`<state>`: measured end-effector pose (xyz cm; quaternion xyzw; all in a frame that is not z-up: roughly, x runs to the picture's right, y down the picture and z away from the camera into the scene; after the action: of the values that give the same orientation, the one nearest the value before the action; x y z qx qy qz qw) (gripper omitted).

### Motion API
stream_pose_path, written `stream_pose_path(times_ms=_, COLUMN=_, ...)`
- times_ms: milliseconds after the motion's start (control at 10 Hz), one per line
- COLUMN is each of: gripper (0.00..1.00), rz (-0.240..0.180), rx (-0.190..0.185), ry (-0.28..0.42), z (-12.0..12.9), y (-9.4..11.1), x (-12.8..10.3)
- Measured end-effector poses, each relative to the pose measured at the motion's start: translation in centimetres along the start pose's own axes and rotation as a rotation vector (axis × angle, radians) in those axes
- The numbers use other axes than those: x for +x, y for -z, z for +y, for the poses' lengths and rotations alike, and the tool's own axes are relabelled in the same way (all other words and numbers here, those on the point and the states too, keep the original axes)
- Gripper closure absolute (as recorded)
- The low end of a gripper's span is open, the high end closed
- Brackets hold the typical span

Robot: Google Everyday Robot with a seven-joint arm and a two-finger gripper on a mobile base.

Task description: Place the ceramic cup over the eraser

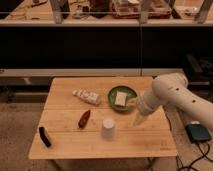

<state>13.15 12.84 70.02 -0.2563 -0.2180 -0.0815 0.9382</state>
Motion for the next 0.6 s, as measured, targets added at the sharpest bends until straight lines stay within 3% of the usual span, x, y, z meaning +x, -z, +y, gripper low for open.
stream_pose_path(times_ms=300, gripper=0.35, rz=-0.079, rx=-0.085, ry=0.060, z=1.8, y=-3.9, x=-2.2)
stream_pose_path(times_ms=600, gripper=0.35, rz=-0.156, rx=-0.107, ry=0.095, z=1.8, y=-6.2, x=-4.5)
